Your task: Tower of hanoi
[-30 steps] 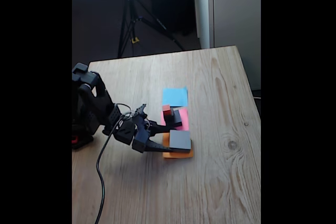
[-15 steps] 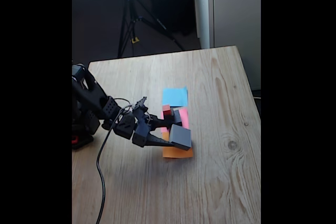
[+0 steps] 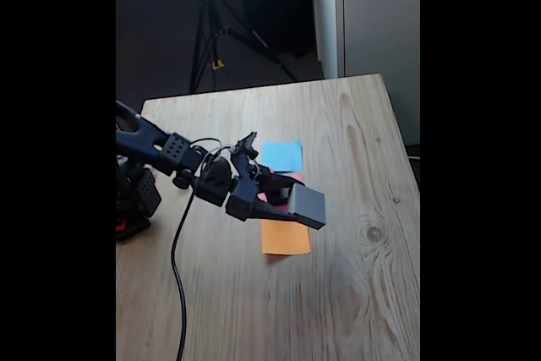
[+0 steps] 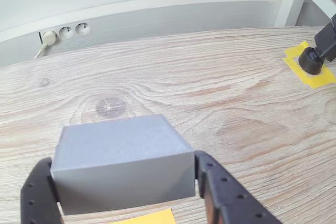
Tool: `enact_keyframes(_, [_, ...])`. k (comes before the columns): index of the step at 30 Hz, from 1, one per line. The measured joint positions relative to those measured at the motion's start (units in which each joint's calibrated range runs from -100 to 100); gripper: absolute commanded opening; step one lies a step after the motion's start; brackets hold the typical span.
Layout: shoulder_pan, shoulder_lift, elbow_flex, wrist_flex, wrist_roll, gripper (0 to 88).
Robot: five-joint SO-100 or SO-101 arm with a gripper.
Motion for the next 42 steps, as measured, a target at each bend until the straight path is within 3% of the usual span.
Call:
enact_keyframes(10, [-5.27,-4.62,-34.68,43.71,0.0,20.0])
enact_keyframes(17, [-13.42,-8.72,-48.41,61.57,0.0,20.1])
enact_keyframes(34, [-38.93,-20.18,-45.72,69.9,0.0,20.8])
enact_keyframes(42, [-42.33,-23.51,-20.51,55.16,0.0,21.7])
